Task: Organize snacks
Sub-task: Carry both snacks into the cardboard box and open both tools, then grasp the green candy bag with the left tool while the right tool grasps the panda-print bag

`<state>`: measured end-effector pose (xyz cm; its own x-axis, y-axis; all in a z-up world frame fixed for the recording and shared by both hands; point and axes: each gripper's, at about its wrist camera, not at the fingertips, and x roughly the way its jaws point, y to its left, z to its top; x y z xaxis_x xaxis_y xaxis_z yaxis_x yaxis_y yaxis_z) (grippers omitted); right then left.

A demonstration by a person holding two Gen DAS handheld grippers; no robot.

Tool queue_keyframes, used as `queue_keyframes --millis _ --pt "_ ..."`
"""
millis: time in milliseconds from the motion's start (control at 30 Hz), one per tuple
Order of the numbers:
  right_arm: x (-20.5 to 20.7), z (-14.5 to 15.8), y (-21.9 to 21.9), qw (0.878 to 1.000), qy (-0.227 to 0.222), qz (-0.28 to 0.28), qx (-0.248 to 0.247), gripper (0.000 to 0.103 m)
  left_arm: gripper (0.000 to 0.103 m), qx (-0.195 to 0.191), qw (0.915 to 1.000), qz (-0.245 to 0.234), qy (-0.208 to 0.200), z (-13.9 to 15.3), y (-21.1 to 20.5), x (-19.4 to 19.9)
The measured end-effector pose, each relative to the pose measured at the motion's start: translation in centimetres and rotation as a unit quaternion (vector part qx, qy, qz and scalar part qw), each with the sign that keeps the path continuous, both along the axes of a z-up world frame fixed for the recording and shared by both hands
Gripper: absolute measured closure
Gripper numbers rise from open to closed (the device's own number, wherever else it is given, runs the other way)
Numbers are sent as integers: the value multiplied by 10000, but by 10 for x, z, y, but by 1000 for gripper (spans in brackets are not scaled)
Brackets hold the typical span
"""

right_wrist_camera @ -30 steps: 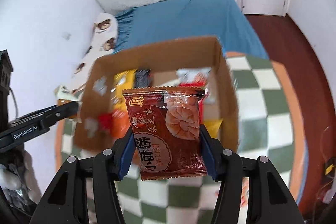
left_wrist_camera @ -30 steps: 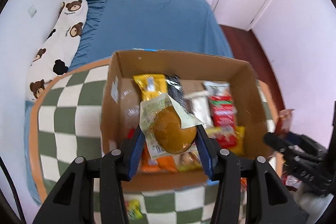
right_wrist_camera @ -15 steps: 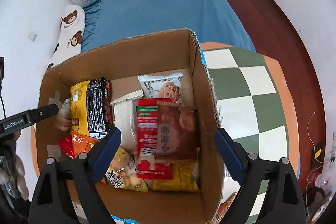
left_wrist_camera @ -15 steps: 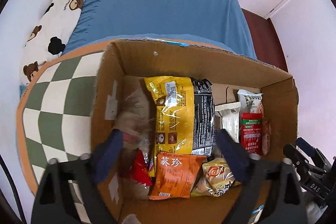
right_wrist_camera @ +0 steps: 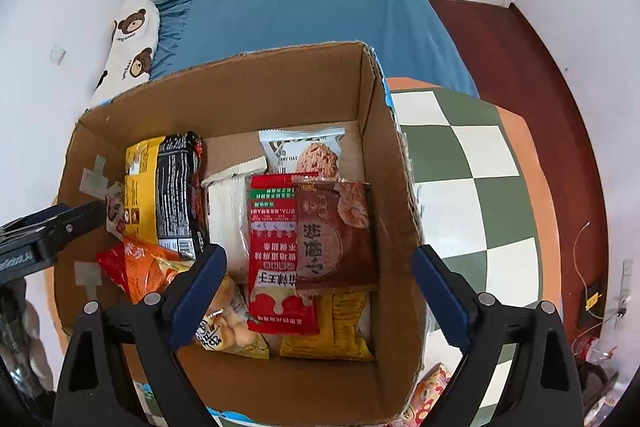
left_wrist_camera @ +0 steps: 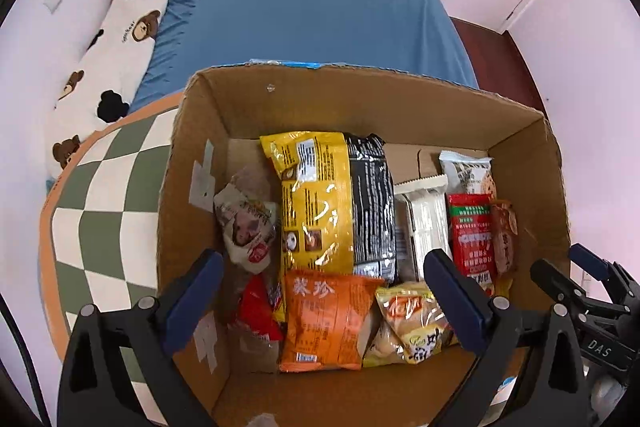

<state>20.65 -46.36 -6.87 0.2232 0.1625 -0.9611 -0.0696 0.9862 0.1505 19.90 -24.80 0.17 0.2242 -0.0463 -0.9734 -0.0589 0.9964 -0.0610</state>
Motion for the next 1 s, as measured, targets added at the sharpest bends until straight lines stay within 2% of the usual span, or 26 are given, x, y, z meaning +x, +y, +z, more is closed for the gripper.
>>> queue_keyframes --millis 333,567,1000 --pt "-34 27 5 9988 -458 86 -162 6 0 207 9978 20 -625 31 -11 -53" --pt "-67 48 5 9972 -742 57 -99 6 0 335 9929 84 -1141 59 -16 -93" --pt "-146 117 -1 9859 -1656 67 -230 6 0 358 9797 102 -1969 111 -27 -173"
